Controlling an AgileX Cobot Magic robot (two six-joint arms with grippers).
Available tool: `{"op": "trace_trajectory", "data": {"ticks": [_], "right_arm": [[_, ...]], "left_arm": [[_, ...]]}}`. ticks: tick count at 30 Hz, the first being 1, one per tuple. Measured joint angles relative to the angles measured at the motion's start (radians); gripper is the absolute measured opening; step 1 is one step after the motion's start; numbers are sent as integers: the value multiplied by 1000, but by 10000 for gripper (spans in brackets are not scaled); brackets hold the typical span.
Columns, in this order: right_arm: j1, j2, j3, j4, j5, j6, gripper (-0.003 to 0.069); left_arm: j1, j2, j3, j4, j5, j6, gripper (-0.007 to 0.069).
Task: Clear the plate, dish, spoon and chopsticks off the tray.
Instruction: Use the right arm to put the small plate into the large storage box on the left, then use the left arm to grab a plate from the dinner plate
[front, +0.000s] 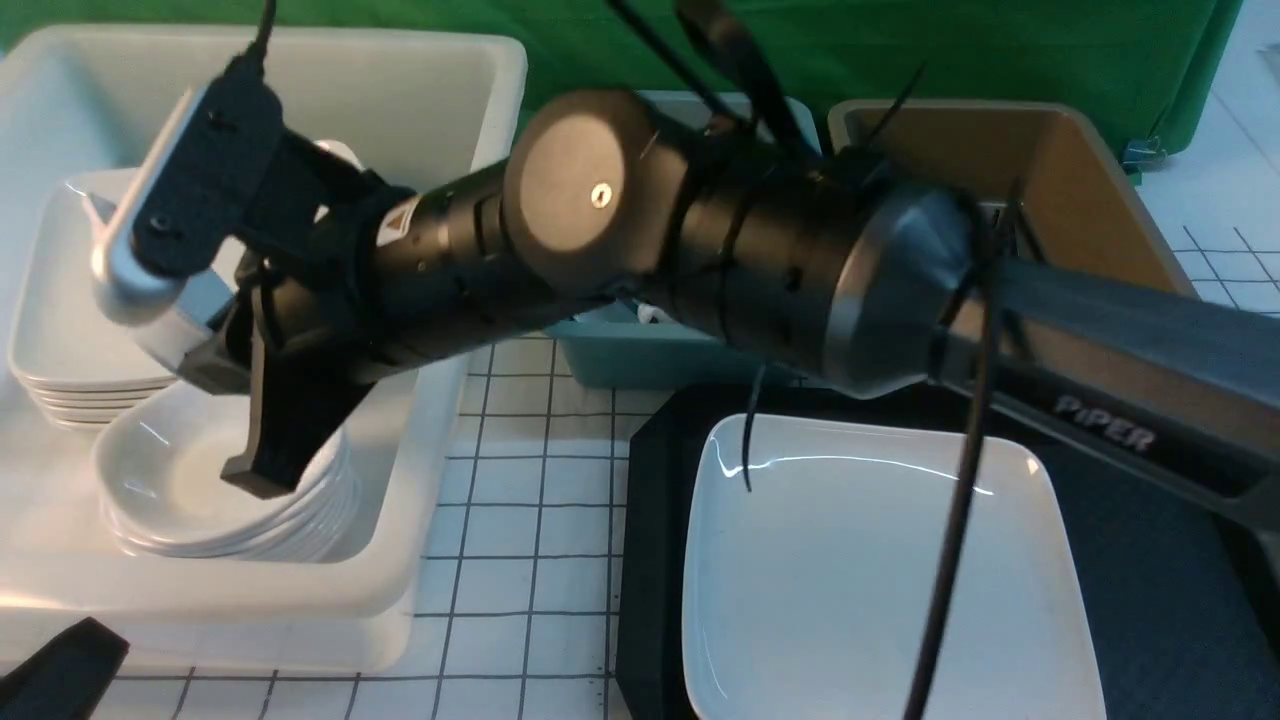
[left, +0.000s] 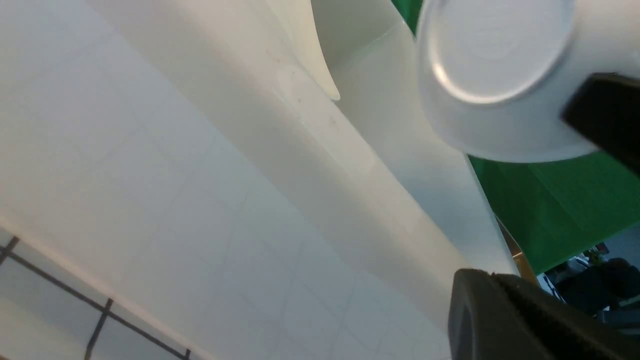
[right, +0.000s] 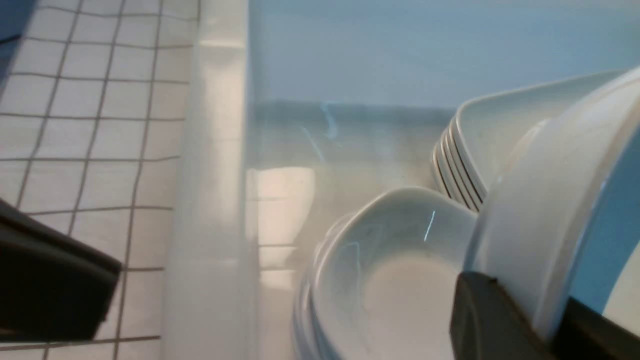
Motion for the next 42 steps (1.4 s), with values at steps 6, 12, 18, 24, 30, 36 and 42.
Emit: {"op": "trace_trajectory", "data": {"ticks": [6, 12, 18, 24, 30, 36, 42], "right_arm": [[3, 61, 0, -8, -52, -10, 83], [3, 63, 0, -8, -64, -10, 97], [4, 63, 0, -8, -51, -10, 180], [4, 63, 0, -8, 6, 14, 295], [4, 63, 0, -8, 32, 110, 305], [4, 24, 0, -9, 87, 177, 303], [2, -120, 0, -54, 282, 294, 191]], "left_arm": [[0, 0, 0, 0, 0, 0, 21], [0, 0, 0, 0, 0, 0, 21], [0, 0, 0, 0, 0, 0, 21], [0, 0, 0, 0, 0, 0, 21], [0, 0, 0, 0, 0, 0, 21], [0, 0, 0, 0, 0, 0, 21], [0, 0, 0, 0, 0, 0, 21]]}}
